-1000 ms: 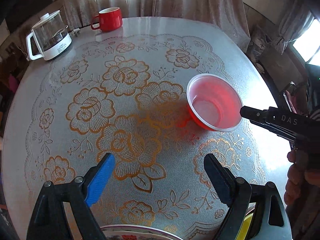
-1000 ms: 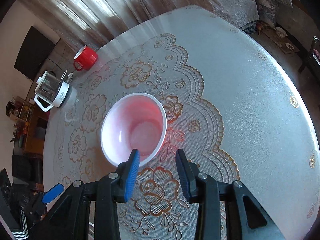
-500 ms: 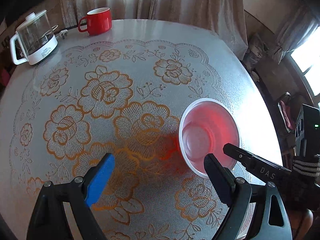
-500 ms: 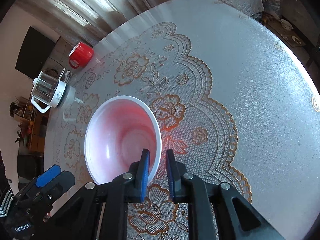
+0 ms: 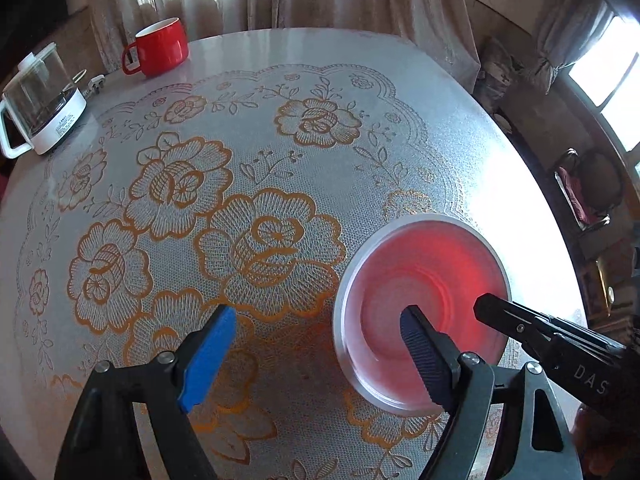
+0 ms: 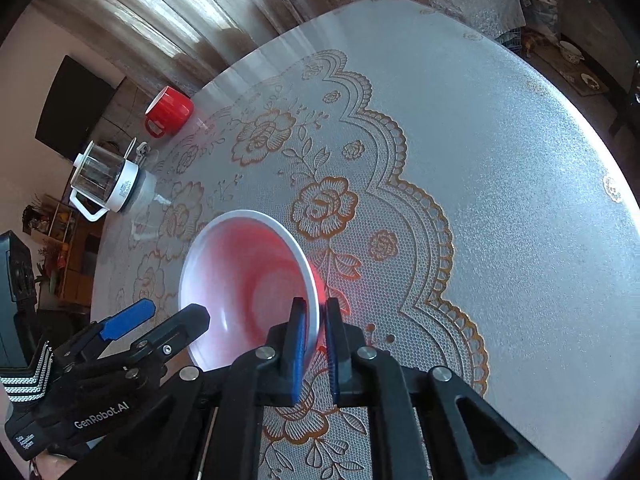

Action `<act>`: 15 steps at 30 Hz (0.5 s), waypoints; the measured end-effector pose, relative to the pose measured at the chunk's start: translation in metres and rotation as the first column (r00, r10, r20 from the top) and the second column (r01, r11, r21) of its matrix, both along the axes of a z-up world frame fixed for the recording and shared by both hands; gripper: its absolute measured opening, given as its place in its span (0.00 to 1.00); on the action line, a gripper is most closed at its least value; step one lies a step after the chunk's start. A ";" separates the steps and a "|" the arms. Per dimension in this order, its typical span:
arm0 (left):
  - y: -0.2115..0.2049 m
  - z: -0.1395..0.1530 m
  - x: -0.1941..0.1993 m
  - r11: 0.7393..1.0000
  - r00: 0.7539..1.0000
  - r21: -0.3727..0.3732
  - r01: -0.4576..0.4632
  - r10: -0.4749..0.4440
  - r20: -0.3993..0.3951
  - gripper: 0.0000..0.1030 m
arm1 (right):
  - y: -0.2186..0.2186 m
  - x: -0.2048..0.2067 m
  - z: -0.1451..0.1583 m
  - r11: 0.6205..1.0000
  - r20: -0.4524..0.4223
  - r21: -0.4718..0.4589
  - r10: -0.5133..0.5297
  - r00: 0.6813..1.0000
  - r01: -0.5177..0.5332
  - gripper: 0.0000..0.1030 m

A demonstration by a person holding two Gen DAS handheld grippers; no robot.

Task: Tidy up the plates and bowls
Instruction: 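Close the left tool on the red bowl rim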

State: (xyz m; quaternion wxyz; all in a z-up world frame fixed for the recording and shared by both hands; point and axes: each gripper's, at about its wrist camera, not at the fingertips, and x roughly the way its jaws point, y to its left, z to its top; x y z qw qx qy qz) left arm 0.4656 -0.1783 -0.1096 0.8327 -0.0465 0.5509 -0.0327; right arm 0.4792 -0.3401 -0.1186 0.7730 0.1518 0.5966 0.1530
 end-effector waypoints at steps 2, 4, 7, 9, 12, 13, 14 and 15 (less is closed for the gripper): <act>-0.001 -0.004 -0.001 1.000 1.000 -0.020 0.015 -0.016 -0.018 0.58 | -0.001 -0.005 0.001 1.000 0.001 -0.006 -0.001 1.000 0.002 0.08; -0.001 -0.007 -0.002 0.998 0.999 -0.060 0.021 -0.024 -0.044 0.42 | -0.002 -0.009 0.001 1.000 0.003 -0.018 0.002 1.000 -0.002 0.07; -0.002 -0.007 -0.008 0.994 0.998 -0.103 0.023 -0.028 -0.054 0.35 | -0.004 -0.016 0.002 1.000 0.000 -0.011 -0.009 1.000 0.009 0.07; -0.004 -0.004 -0.013 0.993 0.998 -0.116 0.036 -0.042 -0.046 0.31 | -0.005 -0.019 0.004 1.000 0.003 -0.015 -0.013 1.000 0.013 0.07; -0.011 0.001 -0.021 0.989 0.997 -0.133 0.061 -0.066 -0.033 0.30 | -0.006 -0.025 0.007 1.000 0.007 -0.010 -0.018 1.000 0.018 0.07; -0.013 0.003 -0.024 0.988 0.997 -0.140 0.066 -0.070 -0.026 0.29 | -0.006 -0.027 0.009 1.000 0.010 -0.011 -0.016 1.000 0.016 0.07; -0.014 0.006 -0.027 0.987 0.997 -0.144 0.069 -0.072 -0.018 0.29 | -0.006 -0.029 0.010 1.000 0.014 -0.013 -0.014 1.000 0.014 0.07; -0.014 0.008 -0.029 0.987 0.997 -0.147 0.069 -0.071 -0.011 0.29 | -0.006 -0.032 0.012 1.000 0.019 -0.021 -0.017 1.000 0.017 0.07</act>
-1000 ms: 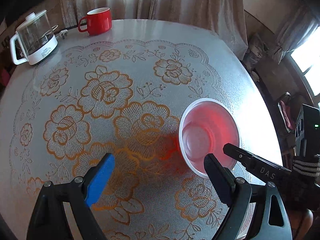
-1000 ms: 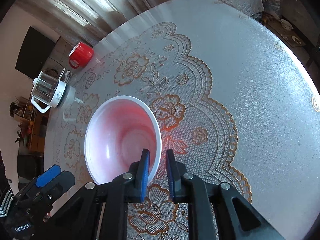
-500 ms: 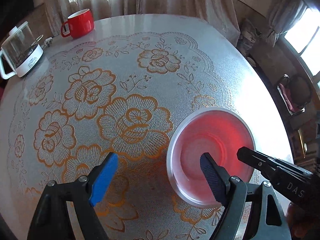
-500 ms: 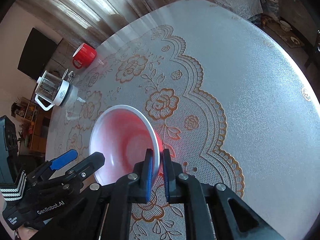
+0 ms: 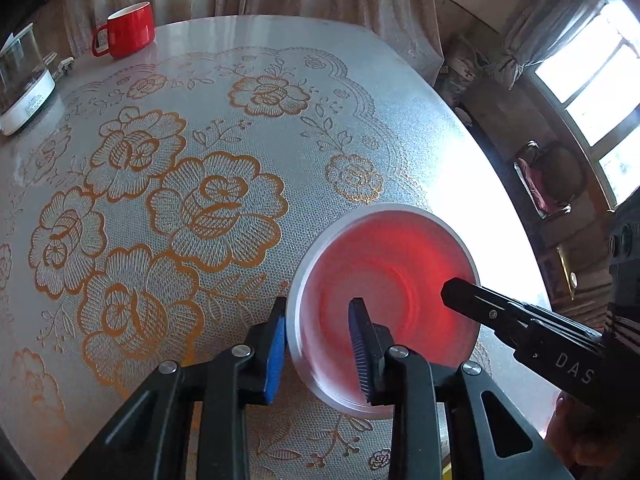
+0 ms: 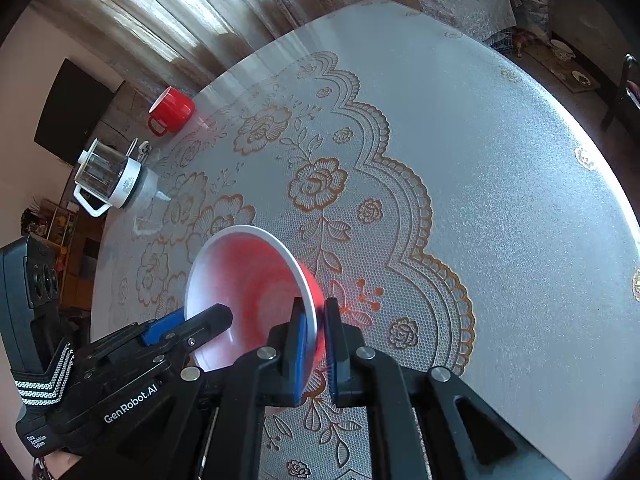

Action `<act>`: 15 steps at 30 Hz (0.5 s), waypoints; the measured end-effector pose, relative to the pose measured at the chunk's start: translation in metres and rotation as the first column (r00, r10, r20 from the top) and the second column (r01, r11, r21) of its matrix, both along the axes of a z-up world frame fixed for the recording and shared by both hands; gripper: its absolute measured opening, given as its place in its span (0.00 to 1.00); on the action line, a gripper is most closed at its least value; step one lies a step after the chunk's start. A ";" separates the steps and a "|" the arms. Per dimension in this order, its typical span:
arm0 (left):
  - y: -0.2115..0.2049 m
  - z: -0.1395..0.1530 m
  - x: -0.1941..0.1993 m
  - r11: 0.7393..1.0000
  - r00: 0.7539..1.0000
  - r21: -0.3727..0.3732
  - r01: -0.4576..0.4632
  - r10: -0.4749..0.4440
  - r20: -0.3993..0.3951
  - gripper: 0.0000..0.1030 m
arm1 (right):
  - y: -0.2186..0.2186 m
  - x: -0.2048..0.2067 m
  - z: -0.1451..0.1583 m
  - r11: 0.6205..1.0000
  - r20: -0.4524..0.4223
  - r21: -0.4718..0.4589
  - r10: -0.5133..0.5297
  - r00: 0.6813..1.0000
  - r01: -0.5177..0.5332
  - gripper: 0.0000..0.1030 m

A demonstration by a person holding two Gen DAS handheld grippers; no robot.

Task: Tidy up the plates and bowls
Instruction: 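Close the left tool on the red bowl rim, then lift the red bowl and carry it over the yellow bowl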

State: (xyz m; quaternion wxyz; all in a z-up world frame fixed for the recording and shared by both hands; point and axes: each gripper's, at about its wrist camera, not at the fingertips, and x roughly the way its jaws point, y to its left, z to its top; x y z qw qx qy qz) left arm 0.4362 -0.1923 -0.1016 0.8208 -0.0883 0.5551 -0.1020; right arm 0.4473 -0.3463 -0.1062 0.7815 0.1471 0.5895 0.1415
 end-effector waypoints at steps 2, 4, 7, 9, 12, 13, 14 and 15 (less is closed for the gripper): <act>0.000 0.004 -0.005 1.000 1.000 -0.021 0.001 -0.001 0.007 0.29 | -0.001 -0.004 0.004 1.000 0.005 0.005 -0.003 1.000 0.003 0.07; 0.000 0.008 -0.010 1.000 1.000 -0.031 0.001 0.000 0.004 0.28 | -0.003 -0.008 0.007 1.000 0.006 0.003 -0.008 1.000 0.008 0.07; 0.001 0.018 -0.020 0.999 1.000 -0.048 -0.005 0.006 0.020 0.28 | -0.004 -0.017 0.014 1.000 0.013 0.015 -0.013 1.000 0.013 0.07; 0.002 0.028 -0.028 0.999 0.999 -0.048 -0.004 0.005 0.038 0.28 | -0.005 -0.025 0.023 1.000 0.030 0.020 -0.014 0.999 0.014 0.07; 0.002 0.045 -0.043 0.998 0.997 -0.060 0.011 -0.006 0.082 0.28 | -0.007 -0.039 0.039 0.999 0.056 0.031 -0.020 0.998 0.019 0.07; 0.001 0.050 -0.048 0.998 0.995 -0.063 0.019 -0.013 0.099 0.28 | -0.008 -0.044 0.044 0.999 0.066 0.034 -0.022 0.998 0.020 0.07; 0.000 0.056 -0.053 0.998 0.993 -0.065 0.026 -0.019 0.114 0.29 | -0.009 -0.050 0.050 0.999 0.075 0.036 -0.023 0.997 0.020 0.07; -0.001 0.062 -0.060 0.997 0.991 -0.068 0.035 -0.026 0.130 0.29 | -0.010 -0.056 0.055 0.999 0.085 0.035 -0.025 0.996 0.022 0.07</act>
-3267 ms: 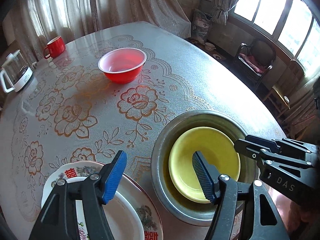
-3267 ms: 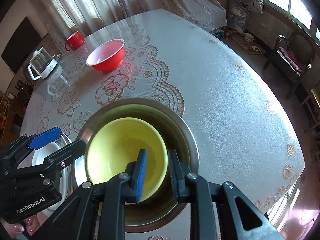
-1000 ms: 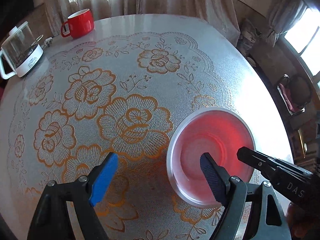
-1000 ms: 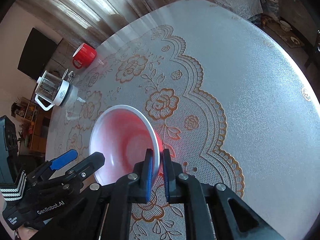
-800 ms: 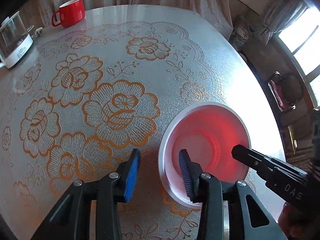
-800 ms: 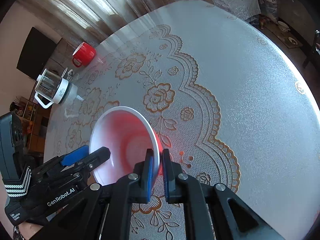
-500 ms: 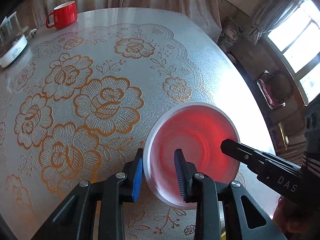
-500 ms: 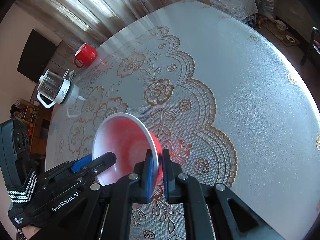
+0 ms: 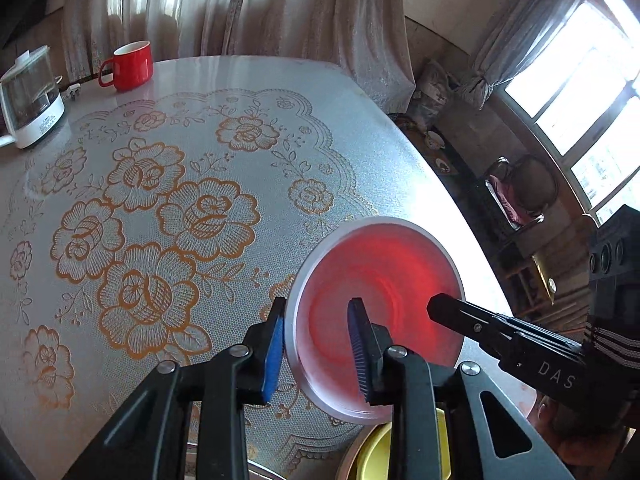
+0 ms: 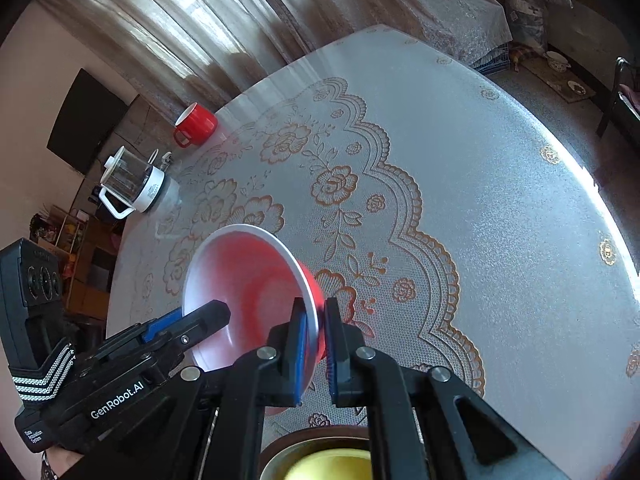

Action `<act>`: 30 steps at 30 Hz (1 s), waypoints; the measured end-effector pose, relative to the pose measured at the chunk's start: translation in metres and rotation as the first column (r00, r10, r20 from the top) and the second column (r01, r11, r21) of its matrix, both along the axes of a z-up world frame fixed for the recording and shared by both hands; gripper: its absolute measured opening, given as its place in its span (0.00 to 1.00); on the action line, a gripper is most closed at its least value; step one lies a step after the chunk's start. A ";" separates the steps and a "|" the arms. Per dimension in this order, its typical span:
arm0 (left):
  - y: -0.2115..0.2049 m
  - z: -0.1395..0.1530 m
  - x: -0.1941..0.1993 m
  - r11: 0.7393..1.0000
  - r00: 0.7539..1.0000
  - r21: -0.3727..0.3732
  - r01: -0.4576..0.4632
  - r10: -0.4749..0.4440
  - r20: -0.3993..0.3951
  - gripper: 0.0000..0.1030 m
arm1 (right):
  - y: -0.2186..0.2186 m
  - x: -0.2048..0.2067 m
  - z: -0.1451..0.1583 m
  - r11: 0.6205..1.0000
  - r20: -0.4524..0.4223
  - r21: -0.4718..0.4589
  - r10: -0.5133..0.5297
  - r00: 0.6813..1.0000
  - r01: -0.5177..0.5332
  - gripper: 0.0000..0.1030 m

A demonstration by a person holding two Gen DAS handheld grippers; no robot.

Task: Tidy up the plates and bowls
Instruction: 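Lift the red bowl and carry it over the yellow bowl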

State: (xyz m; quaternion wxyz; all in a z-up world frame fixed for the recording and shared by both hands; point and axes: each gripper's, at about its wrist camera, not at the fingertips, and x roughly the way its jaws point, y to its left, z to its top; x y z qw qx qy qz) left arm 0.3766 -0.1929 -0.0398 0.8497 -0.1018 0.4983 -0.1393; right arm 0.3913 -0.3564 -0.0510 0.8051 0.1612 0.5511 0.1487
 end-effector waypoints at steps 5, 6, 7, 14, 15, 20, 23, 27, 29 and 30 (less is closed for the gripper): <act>-0.009 0.020 -0.028 0.999 0.997 0.008 0.049 -0.050 0.060 0.32 | -0.007 -0.029 0.018 1.000 0.024 0.014 -0.023 0.999 0.023 0.07; -0.011 0.022 -0.033 0.998 0.996 0.013 0.057 -0.058 0.063 0.32 | -0.009 -0.035 0.020 0.999 0.026 0.019 -0.030 0.999 0.030 0.07; -0.012 0.022 -0.037 0.998 0.996 0.013 0.065 -0.066 0.061 0.32 | -0.011 -0.041 0.022 0.999 0.027 0.026 -0.036 0.999 0.036 0.07; -0.028 0.014 -0.071 0.991 0.991 0.006 0.133 -0.133 0.025 0.32 | -0.027 -0.082 0.029 0.996 0.015 0.036 -0.086 0.996 0.085 0.07; -0.032 0.013 -0.076 0.989 0.989 0.014 0.148 -0.148 0.026 0.32 | -0.029 -0.088 0.029 0.995 0.012 0.033 -0.092 0.996 0.092 0.07; -0.048 0.005 -0.097 0.975 0.976 0.044 0.217 -0.218 0.014 0.32 | -0.044 -0.116 0.022 0.990 -0.025 0.040 -0.137 0.990 0.138 0.07; -0.056 -0.001 -0.106 0.967 0.969 0.065 0.248 -0.249 0.005 0.32 | -0.051 -0.130 0.015 0.985 -0.049 0.045 -0.165 0.985 0.167 0.07; -0.064 -0.010 -0.113 0.954 0.959 0.098 0.282 -0.282 -0.012 0.32 | -0.054 -0.144 0.007 0.981 -0.074 0.032 -0.189 0.979 0.192 0.08; -0.066 -0.016 -0.114 0.949 0.955 0.103 0.297 -0.297 -0.023 0.32 | -0.055 -0.148 0.003 0.979 -0.086 0.028 -0.197 0.977 0.200 0.08; -0.067 -0.019 -0.114 0.947 0.953 0.107 0.302 -0.301 -0.030 0.32 | -0.056 -0.150 0.001 0.979 -0.092 0.026 -0.201 0.975 0.205 0.08</act>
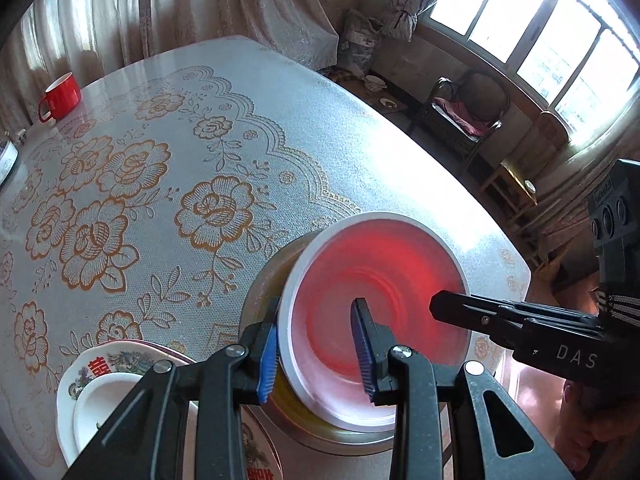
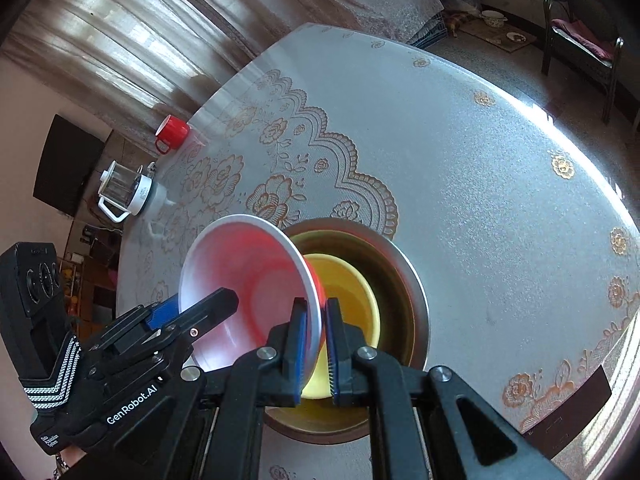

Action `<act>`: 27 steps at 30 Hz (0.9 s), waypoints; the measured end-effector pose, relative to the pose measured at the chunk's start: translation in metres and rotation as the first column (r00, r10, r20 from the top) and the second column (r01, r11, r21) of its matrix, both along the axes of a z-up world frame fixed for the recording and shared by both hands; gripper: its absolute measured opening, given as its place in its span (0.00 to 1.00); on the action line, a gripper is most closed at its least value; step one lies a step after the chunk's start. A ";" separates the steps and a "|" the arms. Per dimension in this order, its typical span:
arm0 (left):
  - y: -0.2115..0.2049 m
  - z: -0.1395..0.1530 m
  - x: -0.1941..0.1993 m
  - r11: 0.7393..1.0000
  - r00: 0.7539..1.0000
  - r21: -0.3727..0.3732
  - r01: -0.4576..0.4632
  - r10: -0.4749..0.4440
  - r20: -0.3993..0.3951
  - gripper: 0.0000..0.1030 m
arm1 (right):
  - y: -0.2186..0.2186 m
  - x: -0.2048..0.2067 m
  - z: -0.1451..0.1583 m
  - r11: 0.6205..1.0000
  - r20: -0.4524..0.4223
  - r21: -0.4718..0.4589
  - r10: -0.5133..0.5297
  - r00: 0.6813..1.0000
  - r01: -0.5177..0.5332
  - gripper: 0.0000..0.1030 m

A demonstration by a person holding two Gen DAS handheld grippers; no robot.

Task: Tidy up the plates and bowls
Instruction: 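Lift the red bowl and carry it over the yellow bowl, then lower the red bowl into the yellow bowl with the left tool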

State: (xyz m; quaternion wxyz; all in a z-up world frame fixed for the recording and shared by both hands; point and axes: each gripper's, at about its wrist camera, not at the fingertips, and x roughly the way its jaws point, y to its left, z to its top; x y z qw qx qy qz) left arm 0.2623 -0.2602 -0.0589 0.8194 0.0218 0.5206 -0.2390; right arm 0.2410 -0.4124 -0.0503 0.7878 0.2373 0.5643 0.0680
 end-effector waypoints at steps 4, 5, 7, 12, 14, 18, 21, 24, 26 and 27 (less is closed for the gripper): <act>-0.004 -0.012 -0.004 1.000 1.000 0.023 0.018 -0.017 -0.017 0.32 | -0.003 -0.006 -0.009 1.000 -0.022 0.004 -0.023 0.999 0.023 0.09; -0.004 -0.014 -0.004 0.999 1.000 0.027 0.021 -0.020 -0.021 0.32 | -0.002 -0.007 -0.010 1.000 -0.026 0.002 -0.028 0.999 0.028 0.09; -0.005 -0.016 -0.006 0.999 0.999 0.030 0.026 -0.025 -0.027 0.32 | -0.003 -0.008 -0.012 0.999 -0.031 0.002 -0.032 0.999 0.032 0.10; -0.009 -0.020 -0.007 0.998 0.999 0.052 0.038 -0.036 -0.025 0.32 | -0.004 -0.011 -0.018 0.999 -0.045 -0.002 -0.040 0.998 0.040 0.10; -0.009 -0.020 -0.008 0.998 0.999 0.054 0.038 -0.037 -0.023 0.32 | -0.003 -0.010 -0.020 0.999 -0.052 -0.002 -0.041 0.998 0.041 0.10; -0.010 -0.020 -0.008 0.997 0.999 0.062 0.039 -0.039 -0.013 0.32 | -0.001 -0.010 -0.023 0.999 -0.064 -0.006 -0.041 0.997 0.040 0.10; -0.011 -0.020 -0.008 0.997 0.999 0.072 0.042 -0.042 -0.006 0.32 | -0.001 -0.010 -0.025 0.999 -0.069 -0.004 -0.045 0.997 0.045 0.10; -0.011 -0.023 -0.006 0.996 0.999 0.083 0.042 -0.041 -0.013 0.33 | -0.002 -0.009 -0.027 0.999 -0.079 -0.001 -0.051 0.996 0.051 0.10; -0.010 -0.026 -0.005 0.995 0.999 0.086 0.045 -0.043 -0.023 0.37 | -0.002 -0.009 -0.027 0.999 -0.081 0.003 -0.053 0.995 0.053 0.10; -0.010 -0.027 -0.005 0.995 0.999 0.086 0.045 -0.043 -0.025 0.37 | -0.002 -0.008 -0.027 0.999 -0.082 0.005 -0.053 0.995 0.053 0.10</act>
